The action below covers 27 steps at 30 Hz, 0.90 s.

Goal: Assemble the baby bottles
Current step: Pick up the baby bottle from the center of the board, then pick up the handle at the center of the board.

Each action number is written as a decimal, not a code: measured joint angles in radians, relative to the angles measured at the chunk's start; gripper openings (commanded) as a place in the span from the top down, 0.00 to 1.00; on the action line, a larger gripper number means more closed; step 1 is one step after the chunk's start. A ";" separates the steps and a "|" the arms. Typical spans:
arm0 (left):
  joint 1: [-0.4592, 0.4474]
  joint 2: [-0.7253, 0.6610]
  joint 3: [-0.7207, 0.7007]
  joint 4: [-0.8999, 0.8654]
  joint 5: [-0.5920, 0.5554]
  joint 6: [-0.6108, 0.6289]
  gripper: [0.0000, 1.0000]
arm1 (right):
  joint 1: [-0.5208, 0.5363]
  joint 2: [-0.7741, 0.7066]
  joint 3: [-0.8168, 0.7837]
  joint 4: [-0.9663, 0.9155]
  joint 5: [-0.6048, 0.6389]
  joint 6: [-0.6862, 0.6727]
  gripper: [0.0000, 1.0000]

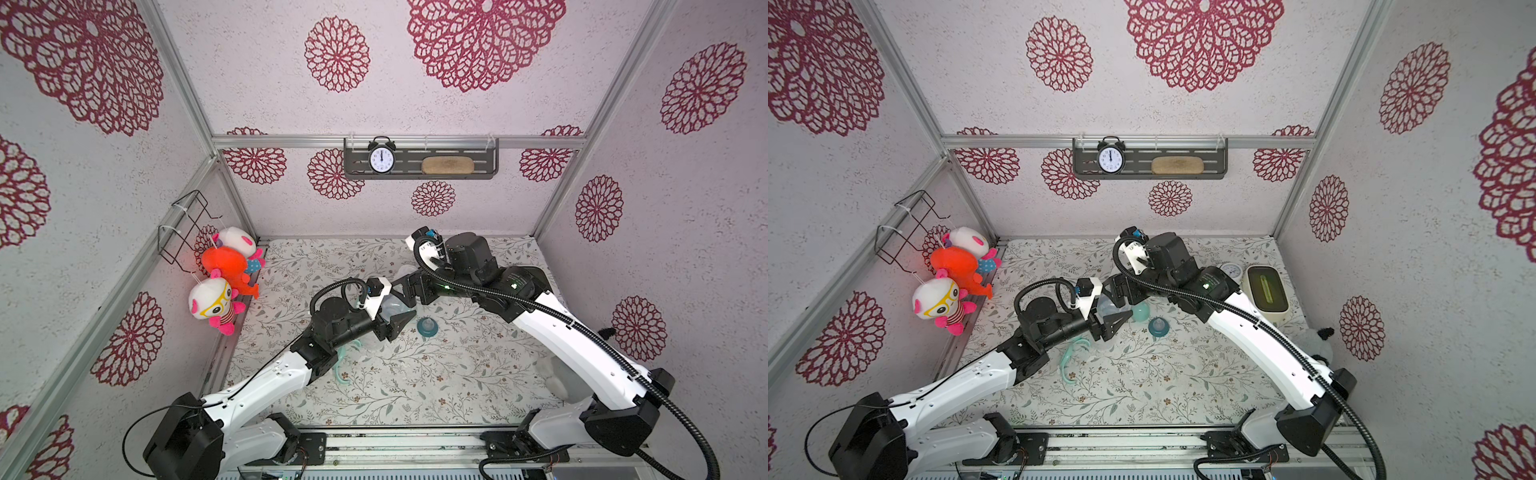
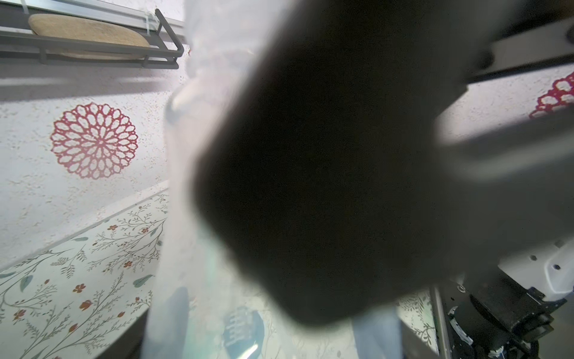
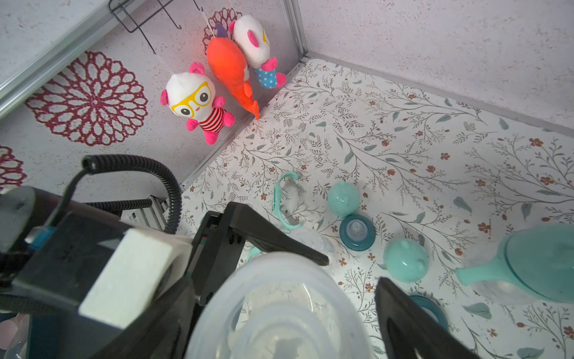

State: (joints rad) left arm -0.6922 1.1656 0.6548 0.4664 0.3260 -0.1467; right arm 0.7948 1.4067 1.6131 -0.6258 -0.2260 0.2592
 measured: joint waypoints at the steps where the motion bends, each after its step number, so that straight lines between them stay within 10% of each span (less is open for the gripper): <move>1: 0.001 -0.004 -0.005 0.000 -0.003 0.001 1.00 | 0.000 -0.005 0.000 -0.002 0.004 -0.004 0.07; 15: 0.067 -0.092 -0.071 -0.018 -0.061 0.005 1.00 | 0.002 -0.164 -0.019 -0.022 0.034 -0.031 0.10; 27: 0.109 -0.175 -0.082 -0.103 -0.240 -0.005 1.00 | 0.171 -0.220 -0.352 0.065 0.140 0.004 0.11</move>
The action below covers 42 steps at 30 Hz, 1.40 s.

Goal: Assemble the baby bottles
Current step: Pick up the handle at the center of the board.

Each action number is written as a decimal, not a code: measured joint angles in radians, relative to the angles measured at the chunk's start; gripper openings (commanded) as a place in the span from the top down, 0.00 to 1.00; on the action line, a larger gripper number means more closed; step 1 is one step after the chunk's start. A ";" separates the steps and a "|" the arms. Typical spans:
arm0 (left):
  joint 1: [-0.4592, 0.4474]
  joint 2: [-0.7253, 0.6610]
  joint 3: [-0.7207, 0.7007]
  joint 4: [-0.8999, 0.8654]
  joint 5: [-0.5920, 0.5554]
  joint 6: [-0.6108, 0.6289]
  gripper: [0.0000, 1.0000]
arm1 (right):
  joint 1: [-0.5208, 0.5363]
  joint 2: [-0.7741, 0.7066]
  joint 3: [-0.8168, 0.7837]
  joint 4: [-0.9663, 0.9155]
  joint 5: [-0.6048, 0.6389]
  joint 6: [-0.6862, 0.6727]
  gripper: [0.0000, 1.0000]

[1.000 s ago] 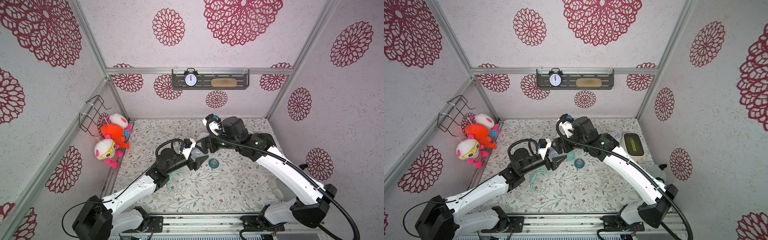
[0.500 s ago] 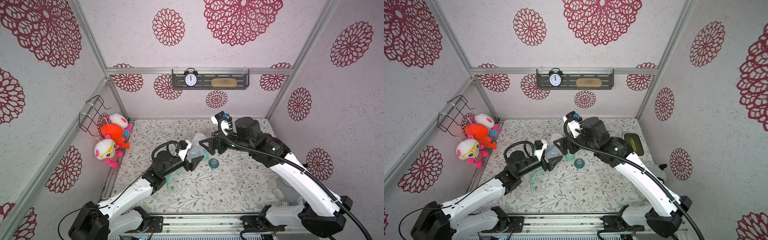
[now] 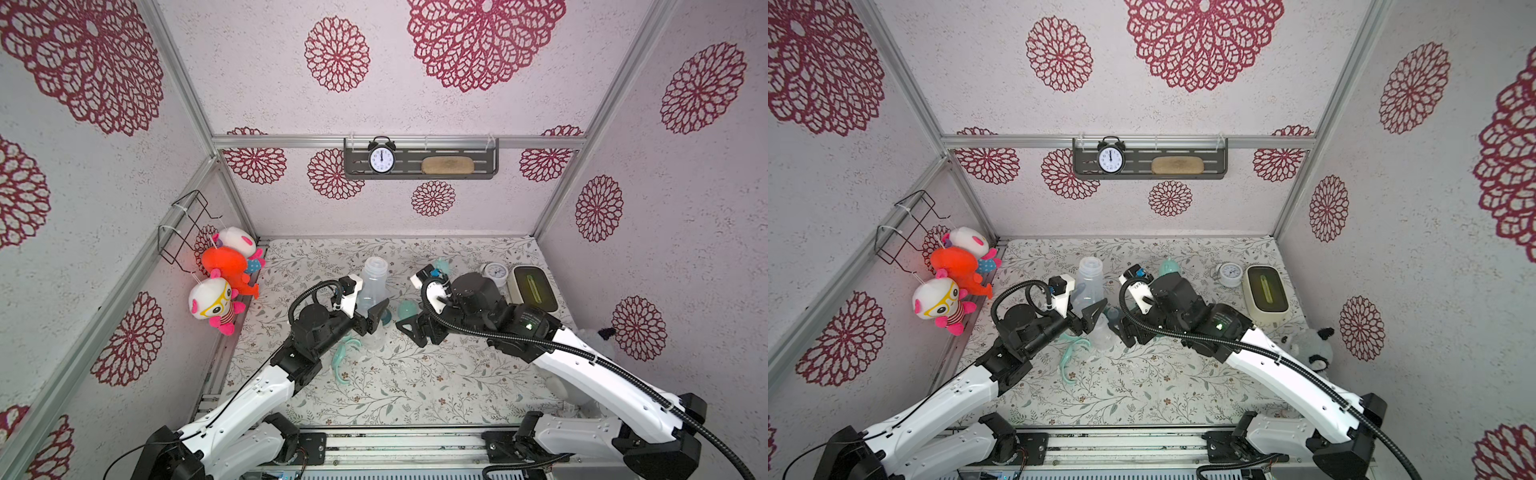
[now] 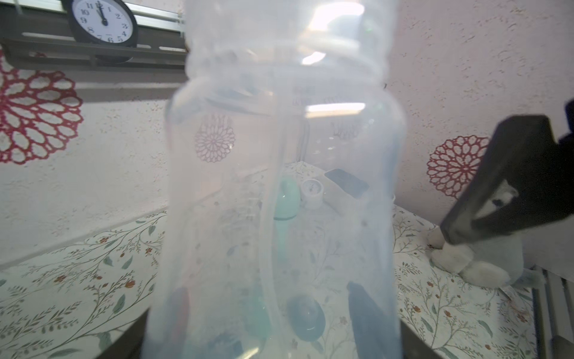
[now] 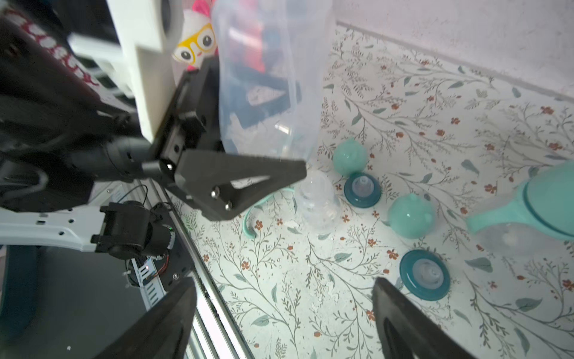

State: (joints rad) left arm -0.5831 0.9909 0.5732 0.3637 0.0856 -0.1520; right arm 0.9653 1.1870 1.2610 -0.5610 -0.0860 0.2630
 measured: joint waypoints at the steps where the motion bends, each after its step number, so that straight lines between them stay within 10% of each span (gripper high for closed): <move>1: 0.004 -0.008 0.000 -0.012 -0.023 -0.005 1.00 | 0.021 0.000 -0.030 0.018 0.021 0.004 0.12; 17: 0.076 -0.109 0.093 -0.235 -0.220 -0.078 1.00 | 0.333 0.189 -0.341 0.439 0.341 0.090 0.20; 42: 0.117 -0.108 0.195 -0.437 -0.256 -0.152 1.00 | 0.390 0.739 -0.155 0.789 0.291 0.031 0.36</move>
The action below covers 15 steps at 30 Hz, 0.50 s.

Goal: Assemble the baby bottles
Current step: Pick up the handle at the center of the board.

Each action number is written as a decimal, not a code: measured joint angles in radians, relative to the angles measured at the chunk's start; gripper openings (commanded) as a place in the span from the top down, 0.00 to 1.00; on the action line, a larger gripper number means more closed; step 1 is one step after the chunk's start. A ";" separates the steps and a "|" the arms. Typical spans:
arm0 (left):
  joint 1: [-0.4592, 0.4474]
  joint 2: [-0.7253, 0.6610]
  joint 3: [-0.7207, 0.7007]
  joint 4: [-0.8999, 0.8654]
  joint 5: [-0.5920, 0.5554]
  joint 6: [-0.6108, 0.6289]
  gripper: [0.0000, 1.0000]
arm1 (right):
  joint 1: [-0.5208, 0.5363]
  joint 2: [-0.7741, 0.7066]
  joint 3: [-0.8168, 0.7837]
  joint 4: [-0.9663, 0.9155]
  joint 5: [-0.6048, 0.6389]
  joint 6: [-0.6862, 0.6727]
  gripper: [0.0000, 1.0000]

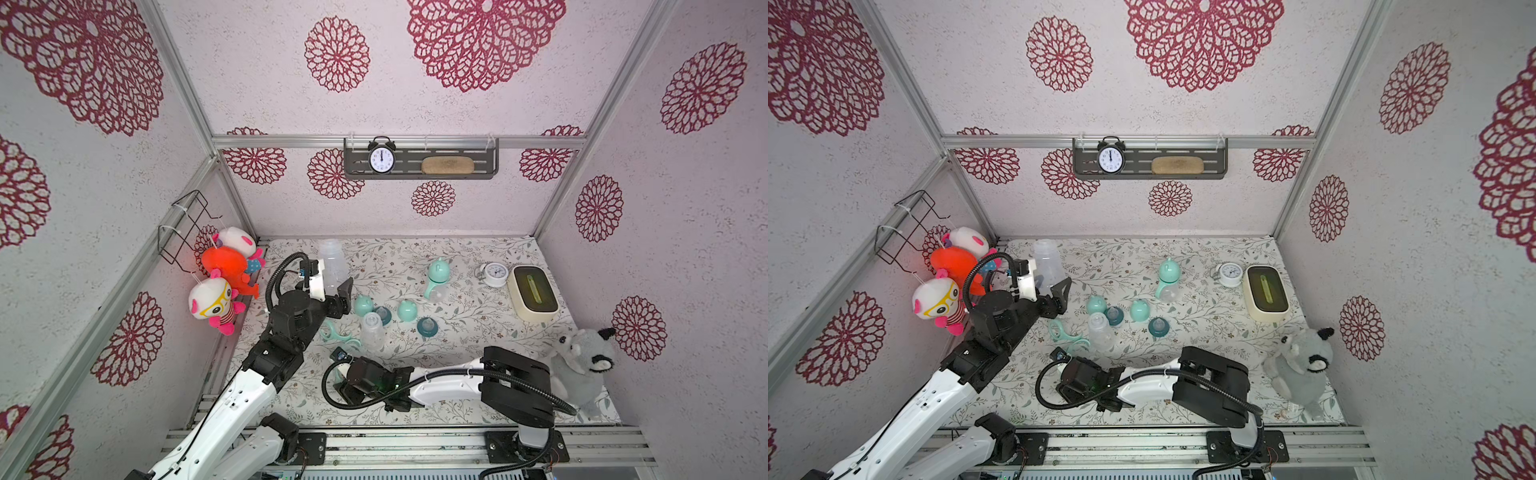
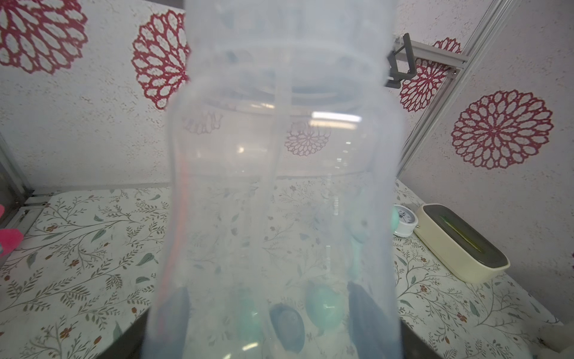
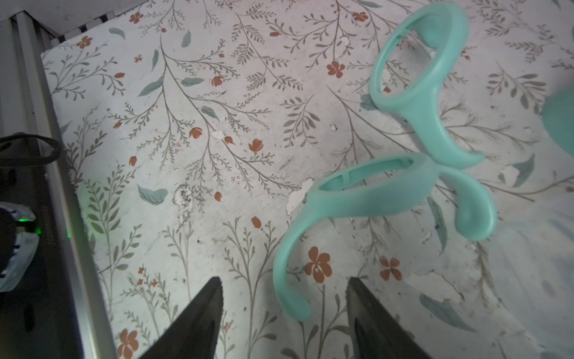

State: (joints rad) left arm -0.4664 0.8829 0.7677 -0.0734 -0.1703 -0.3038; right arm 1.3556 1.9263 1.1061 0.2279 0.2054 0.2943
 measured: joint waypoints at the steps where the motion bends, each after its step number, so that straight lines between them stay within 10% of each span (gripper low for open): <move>1: 0.000 0.000 0.000 -0.005 0.000 -0.001 1.00 | 0.000 0.013 0.010 -0.001 0.000 -0.006 0.36; 15: 0.000 0.000 0.000 -0.019 0.004 -0.004 1.00 | -0.002 0.109 0.062 -0.004 0.000 -0.032 0.42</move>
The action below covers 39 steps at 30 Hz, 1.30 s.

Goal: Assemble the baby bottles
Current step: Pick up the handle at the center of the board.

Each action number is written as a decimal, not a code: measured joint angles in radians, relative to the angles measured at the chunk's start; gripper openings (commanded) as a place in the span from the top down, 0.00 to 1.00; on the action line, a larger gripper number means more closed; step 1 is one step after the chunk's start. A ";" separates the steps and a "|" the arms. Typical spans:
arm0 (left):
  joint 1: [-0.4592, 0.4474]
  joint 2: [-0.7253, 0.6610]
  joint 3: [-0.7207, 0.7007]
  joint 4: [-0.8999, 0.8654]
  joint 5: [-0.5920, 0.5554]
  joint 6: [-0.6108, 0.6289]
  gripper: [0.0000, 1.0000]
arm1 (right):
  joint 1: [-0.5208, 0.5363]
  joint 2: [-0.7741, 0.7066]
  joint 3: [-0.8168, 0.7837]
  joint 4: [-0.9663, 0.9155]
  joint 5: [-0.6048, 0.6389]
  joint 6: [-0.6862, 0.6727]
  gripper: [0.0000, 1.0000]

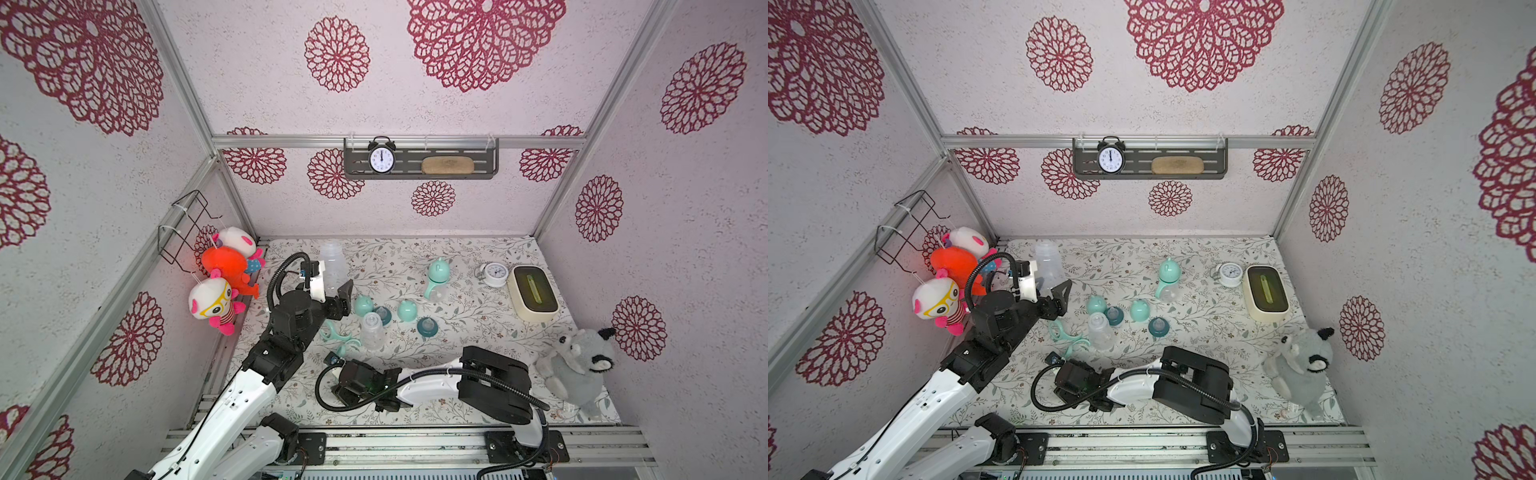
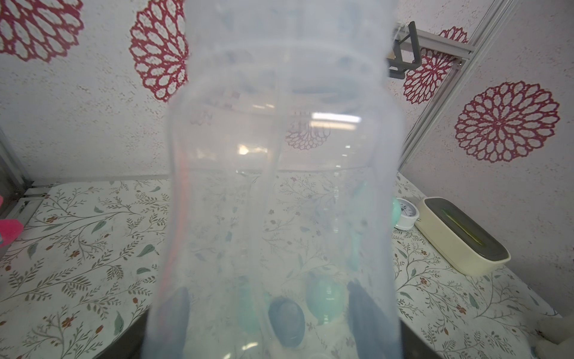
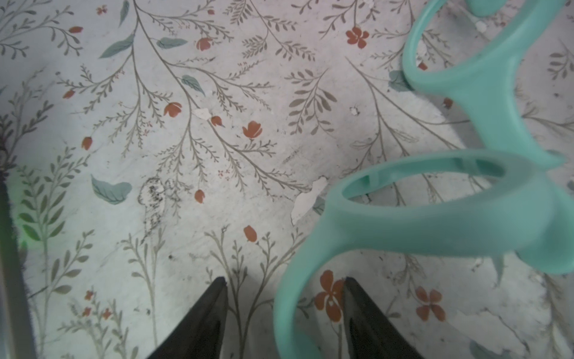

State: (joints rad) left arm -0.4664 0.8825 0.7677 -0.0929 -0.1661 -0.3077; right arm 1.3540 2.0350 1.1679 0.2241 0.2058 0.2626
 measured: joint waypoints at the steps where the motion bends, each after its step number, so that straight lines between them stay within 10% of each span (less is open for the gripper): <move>1: 0.000 0.000 0.000 0.000 0.000 0.000 1.00 | -0.002 0.000 0.000 0.000 0.000 0.000 0.42; 39: 0.000 0.000 0.000 0.000 0.000 0.000 1.00 | -0.030 0.003 -0.017 0.069 -0.074 -0.038 0.79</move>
State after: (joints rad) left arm -0.4664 0.8825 0.7677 -0.0933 -0.1661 -0.3080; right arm 1.3243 2.0384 1.1511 0.2935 0.1318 0.2245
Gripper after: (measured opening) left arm 0.808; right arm 0.221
